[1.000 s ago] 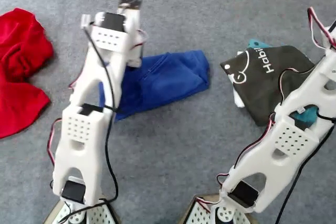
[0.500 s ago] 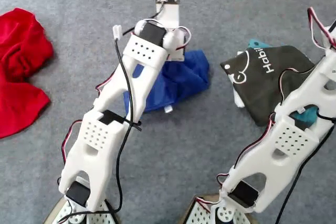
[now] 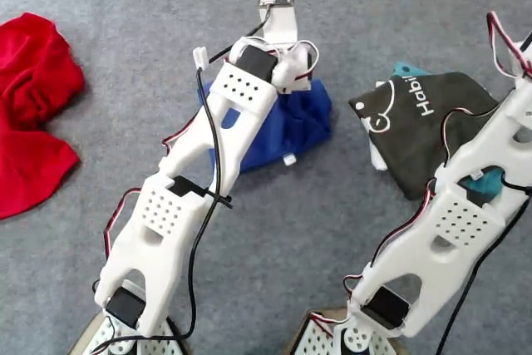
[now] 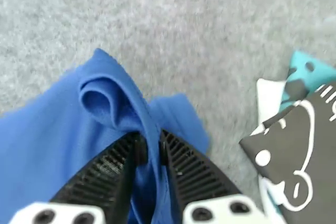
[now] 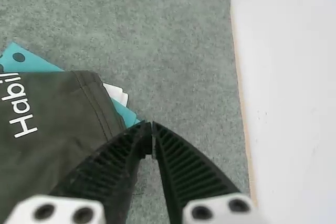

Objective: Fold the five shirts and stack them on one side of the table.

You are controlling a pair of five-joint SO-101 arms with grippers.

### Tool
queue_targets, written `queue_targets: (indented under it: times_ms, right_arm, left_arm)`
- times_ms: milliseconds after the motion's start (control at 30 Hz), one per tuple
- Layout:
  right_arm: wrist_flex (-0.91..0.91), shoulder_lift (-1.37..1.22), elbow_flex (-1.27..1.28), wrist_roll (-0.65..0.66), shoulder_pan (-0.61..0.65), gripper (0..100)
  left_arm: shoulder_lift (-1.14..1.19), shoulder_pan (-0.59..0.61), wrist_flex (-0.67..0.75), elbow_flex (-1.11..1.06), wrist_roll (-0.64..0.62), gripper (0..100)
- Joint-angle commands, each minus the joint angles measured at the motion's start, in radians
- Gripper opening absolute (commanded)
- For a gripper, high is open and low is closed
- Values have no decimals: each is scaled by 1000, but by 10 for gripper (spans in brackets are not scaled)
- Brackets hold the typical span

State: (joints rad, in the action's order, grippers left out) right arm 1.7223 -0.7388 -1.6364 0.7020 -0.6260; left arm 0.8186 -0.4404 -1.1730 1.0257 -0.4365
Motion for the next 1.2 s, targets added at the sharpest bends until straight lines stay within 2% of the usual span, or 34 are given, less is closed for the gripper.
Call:
queue_targets:
  times_ms: [0,233,433,500,633,733,933,1033,1100,1167]
  right_arm:
    - [-20,48,-35,5,-2,17]
    - [-17,48,-35,0,14,17]
    - [-17,48,-35,2,14,17]
    - [-15,48,-35,2,14,17]
    - [-12,47,-33,6,21,18]
    - [-11,30,-33,6,38,18]
    - [26,22,-35,8,135,18]
    - [49,25,-7,-9,259,18]
    - [48,39,79,-21,331,18]
    - [51,91,213,-32,407,18]
  left_arm:
    - [-11,-35,35,39,-11,29]
    - [57,-81,114,51,-9,29]
    - [117,-58,117,51,-11,34]
    - [117,-44,112,51,-23,73]
    - [117,-5,110,51,-163,207]
    - [121,30,103,110,-190,216]
    - [118,114,-35,249,-190,210]
    - [121,222,-166,320,-169,123]
    - [130,282,-229,341,-98,34]
    - [152,303,-276,321,-60,37]
